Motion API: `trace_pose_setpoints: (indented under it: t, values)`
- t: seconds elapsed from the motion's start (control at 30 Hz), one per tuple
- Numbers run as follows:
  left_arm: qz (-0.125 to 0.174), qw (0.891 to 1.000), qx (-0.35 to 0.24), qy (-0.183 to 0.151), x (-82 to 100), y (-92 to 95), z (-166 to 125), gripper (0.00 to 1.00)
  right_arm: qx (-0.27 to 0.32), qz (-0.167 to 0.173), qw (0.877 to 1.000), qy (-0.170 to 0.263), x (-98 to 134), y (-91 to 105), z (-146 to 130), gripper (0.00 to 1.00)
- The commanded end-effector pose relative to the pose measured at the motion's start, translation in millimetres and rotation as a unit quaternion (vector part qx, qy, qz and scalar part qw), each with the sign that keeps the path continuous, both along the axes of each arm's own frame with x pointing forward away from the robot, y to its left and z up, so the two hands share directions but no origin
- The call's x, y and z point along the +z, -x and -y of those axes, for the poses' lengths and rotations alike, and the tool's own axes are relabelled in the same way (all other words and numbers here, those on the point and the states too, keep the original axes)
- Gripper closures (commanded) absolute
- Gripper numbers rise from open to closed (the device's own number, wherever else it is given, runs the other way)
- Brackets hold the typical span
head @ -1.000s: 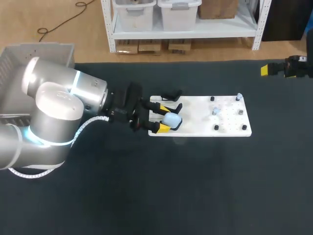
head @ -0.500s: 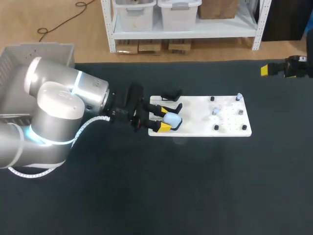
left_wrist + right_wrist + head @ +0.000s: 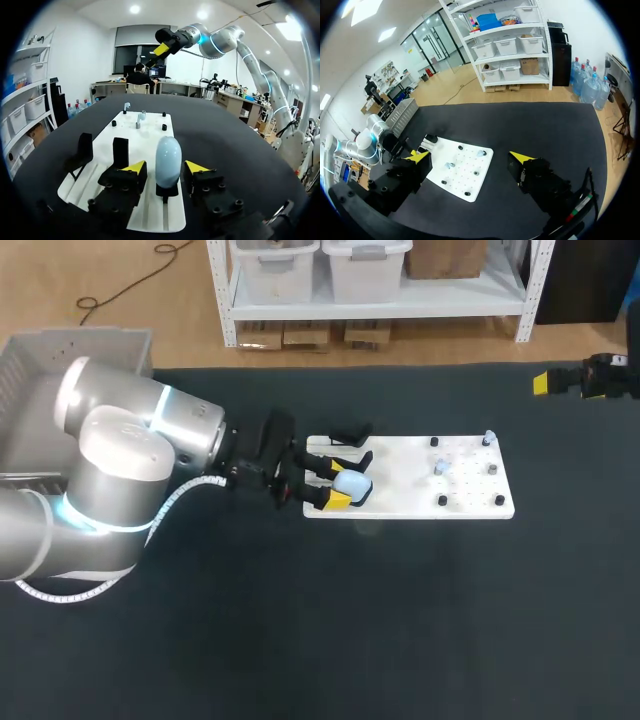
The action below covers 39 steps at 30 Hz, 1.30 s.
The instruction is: Pick up each earbud case from the left stands, insert the matching earbuds, close the lid, and place the case in the box.
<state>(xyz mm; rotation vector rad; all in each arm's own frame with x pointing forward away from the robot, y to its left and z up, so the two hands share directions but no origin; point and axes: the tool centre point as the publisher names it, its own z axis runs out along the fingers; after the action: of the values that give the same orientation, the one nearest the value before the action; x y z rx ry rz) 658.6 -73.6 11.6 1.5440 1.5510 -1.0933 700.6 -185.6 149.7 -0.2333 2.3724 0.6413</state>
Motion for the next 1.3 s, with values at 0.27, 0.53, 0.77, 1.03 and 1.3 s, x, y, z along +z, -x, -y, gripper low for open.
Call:
trace_pose_setpoints:
  t: [0.27, 0.53, 0.77, 1.03, 1.3]
  values:
    - [-0.002, 1.000, -0.002, 0.001, -0.4, -7.1, 1.6, 0.55, 0.001, 0.000, 1.000, 0.000, 0.0, 0.0, 0.2, 0.00]
    - [-0.002, 1.000, -0.005, 0.006, 2.4, -8.8, 1.5, 0.85, 0.001, 0.000, 1.000, 0.000, 0.0, 0.0, 0.2, 0.00]
    - [0.001, 1.000, -0.011, 0.025, 21.8, -7.0, -9.4, 1.00, 0.001, 0.000, 1.000, 0.000, 0.0, 0.0, 0.2, 0.00]
    - [-0.010, 0.998, -0.016, 0.065, 52.4, 1.9, -13.0, 1.00, 0.001, 0.000, 1.000, 0.000, 0.0, 0.0, 0.2, 0.00]
    - [-0.012, 0.993, -0.024, 0.114, 87.3, 21.1, -8.1, 1.00, 0.001, 0.000, 1.000, 0.000, 0.0, 0.0, 0.2, 0.00]
